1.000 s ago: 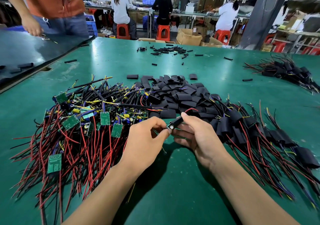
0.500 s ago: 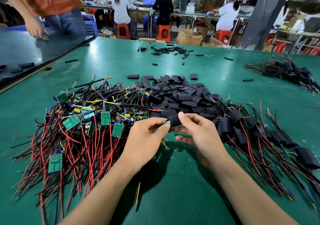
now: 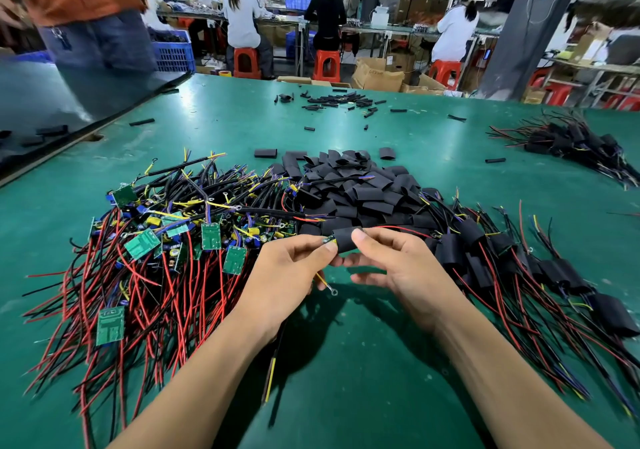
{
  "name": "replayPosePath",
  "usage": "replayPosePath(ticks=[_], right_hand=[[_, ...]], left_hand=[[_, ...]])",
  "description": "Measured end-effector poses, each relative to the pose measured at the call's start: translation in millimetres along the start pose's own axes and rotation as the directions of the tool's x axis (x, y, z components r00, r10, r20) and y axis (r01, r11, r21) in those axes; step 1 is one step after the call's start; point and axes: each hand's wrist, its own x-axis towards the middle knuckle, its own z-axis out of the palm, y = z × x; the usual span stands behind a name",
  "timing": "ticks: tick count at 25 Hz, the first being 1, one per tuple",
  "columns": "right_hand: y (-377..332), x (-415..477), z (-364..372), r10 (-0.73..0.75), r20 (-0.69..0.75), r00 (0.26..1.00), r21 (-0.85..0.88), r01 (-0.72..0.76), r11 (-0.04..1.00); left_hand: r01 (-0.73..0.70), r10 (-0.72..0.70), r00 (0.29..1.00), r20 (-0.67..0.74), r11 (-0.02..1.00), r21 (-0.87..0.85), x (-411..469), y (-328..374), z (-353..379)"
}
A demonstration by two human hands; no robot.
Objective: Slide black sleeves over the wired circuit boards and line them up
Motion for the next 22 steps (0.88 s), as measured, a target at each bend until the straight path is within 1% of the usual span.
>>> replayPosePath(ticks=[4, 7, 10, 13, 15, 18, 20, 22], right_hand=[[1, 1, -2, -0.009, 0.022, 1.0, -0.003, 0.009, 1.0], [0, 0, -4, 0.012, 0.053, 0.999, 0.008, -0.012, 1.0], [-1, -1, -4, 0.044, 0.061, 0.997, 0.018, -0.045, 0.999], [0, -1, -2, 0.051, -0.001, 0.999, 0.041, -0.051, 0.998], [4, 0, 3, -0.006, -0.071, 0.997, 0.001, 0.006, 1.0], [11, 0, 12, -0.117, -0.162, 0.98, -0.098, 0.102, 0.99], [14, 0, 15, -0.143, -0.185, 0.972, -0.107, 0.124, 0.986], [16, 0, 17, -0.161, -0.178, 0.971, -0.114, 0.142, 0.983]], left_hand=[[0.018, -0.018, 1.0, 0.012, 1.0, -0.007, 1, -2, 0], [-0.02, 0.02, 1.0, 0.013, 1.0, 0.007, 0, -3, 0], [-0.017, 0.018, 1.0, 0.023, 0.998, -0.058, 1, -4, -4], [0.0, 0.002, 1.0, 0.018, 0.997, -0.077, 2, -4, -4], [0.025, -0.026, 1.0, -0.012, 0.996, -0.089, 3, -5, 0], [0.111, -0.117, 0.993, -0.035, 0.984, -0.138, 4, -6, 1], [0.136, -0.146, 0.988, -0.043, 0.974, -0.179, 6, -6, 0], [0.127, -0.138, 0.989, -0.05, 0.974, -0.188, 6, -5, -1]])
